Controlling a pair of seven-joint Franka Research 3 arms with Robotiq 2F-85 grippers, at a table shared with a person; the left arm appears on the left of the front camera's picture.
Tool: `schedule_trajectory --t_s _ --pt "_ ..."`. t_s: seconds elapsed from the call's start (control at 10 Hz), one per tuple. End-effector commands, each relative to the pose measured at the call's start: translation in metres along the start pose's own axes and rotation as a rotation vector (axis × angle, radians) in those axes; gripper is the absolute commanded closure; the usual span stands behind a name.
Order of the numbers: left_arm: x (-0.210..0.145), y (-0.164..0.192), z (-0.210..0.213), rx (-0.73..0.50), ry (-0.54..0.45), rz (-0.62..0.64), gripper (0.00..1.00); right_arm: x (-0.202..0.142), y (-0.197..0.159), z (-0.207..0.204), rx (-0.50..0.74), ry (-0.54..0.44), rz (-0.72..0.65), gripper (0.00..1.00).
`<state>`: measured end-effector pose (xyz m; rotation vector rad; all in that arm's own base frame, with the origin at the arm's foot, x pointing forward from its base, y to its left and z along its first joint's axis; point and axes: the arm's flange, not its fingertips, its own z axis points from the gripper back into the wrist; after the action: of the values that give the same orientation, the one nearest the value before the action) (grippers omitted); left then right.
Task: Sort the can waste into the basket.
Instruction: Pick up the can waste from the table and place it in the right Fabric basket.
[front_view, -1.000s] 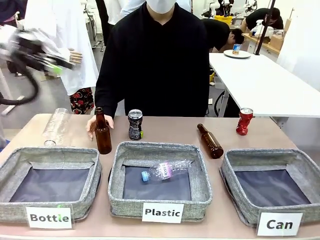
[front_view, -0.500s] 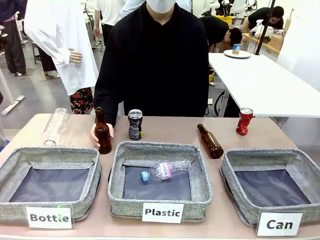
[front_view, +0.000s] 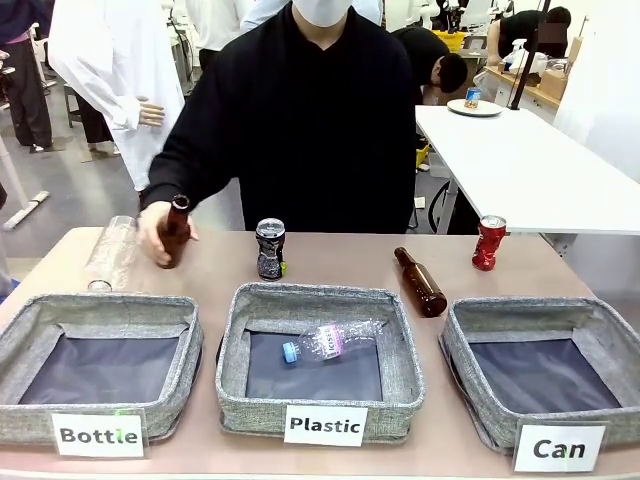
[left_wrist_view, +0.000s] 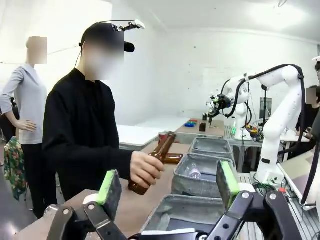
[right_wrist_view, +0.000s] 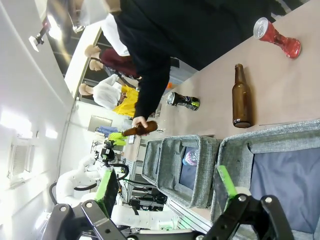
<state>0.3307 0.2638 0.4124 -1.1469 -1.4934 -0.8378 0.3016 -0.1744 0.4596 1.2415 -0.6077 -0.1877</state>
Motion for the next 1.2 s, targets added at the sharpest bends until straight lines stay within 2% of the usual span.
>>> schedule_trajectory --t_s 0.0,0.2,0.4,0.5,0.7,0.9,1.1 --pt "0.008 0.001 0.011 -0.014 -0.004 0.002 0.0 0.002 0.0 -0.002 0.025 -0.02 0.027 0.0" --pt "0.025 0.028 -0.014 -0.056 0.062 0.064 0.0 0.002 0.0 -0.002 0.025 -0.02 0.027 0.0" --pt "0.044 0.075 -0.056 -0.077 0.222 0.176 0.0 0.002 0.0 -0.002 0.025 -0.02 0.027 0.0" --pt "0.052 0.094 -0.069 -0.112 0.26 0.212 0.0 0.002 0.0 -0.002 0.025 -0.02 0.027 0.0" --pt "0.055 0.1 -0.053 -0.128 0.207 0.236 0.0 0.002 0.0 -0.002 0.025 -0.02 0.027 0.0" --pt "0.041 0.075 -0.011 -0.097 0.077 0.187 0.0 0.002 0.0 -0.002 0.025 -0.02 0.027 0.0" --pt "0.021 0.055 0.005 -0.092 0.029 0.162 0.0 0.002 0.0 -0.002 0.025 -0.02 0.027 0.0"
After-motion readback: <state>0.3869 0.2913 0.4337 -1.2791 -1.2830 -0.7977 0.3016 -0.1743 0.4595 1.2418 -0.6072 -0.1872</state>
